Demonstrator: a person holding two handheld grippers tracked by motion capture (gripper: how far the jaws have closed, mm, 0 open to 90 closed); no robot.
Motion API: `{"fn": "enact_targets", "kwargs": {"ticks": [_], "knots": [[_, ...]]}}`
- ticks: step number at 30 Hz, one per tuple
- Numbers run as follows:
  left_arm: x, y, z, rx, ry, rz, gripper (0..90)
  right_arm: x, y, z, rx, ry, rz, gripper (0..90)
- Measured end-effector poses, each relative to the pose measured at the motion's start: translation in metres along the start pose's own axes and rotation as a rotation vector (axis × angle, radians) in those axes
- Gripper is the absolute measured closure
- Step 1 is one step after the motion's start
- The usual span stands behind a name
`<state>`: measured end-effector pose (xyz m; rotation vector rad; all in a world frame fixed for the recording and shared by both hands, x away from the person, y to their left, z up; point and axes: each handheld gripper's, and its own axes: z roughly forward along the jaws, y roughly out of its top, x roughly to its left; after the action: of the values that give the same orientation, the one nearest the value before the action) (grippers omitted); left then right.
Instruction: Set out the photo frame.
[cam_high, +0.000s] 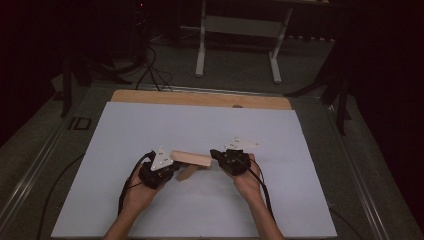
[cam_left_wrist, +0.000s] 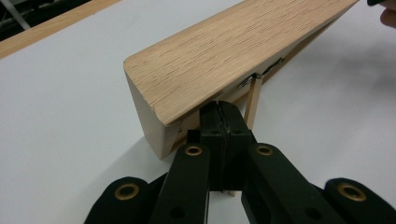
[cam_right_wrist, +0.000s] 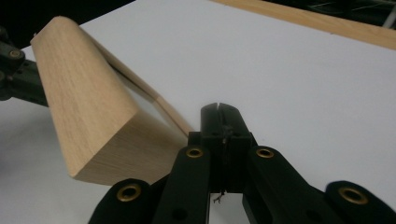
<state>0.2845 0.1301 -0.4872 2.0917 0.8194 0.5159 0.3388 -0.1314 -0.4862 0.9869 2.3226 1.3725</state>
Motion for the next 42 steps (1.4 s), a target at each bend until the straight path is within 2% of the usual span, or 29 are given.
{"fn": "enact_targets", "kwargs": {"ticks": [4,15,23,32,42], "knots": [[0.000,0.000,0.000,0.001,0.000,-0.001,89.8,0.001,-0.001,0.004,0.005,0.016,0.000,89.7],[-0.001,0.001,0.003,0.003,-0.004,-0.006,89.8,0.002,-0.001,0.002,0.006,0.021,-0.001,89.8],[-0.005,0.004,0.006,0.003,-0.007,0.001,89.8,0.009,-0.003,0.001,0.009,0.035,-0.031,89.8],[-0.008,0.007,0.006,-0.002,-0.017,0.010,89.7,0.015,-0.004,-0.001,0.010,0.025,-0.056,89.8],[-0.012,0.008,0.008,0.000,-0.032,0.018,89.7,0.019,-0.007,-0.004,0.006,0.026,-0.065,89.8]]}}
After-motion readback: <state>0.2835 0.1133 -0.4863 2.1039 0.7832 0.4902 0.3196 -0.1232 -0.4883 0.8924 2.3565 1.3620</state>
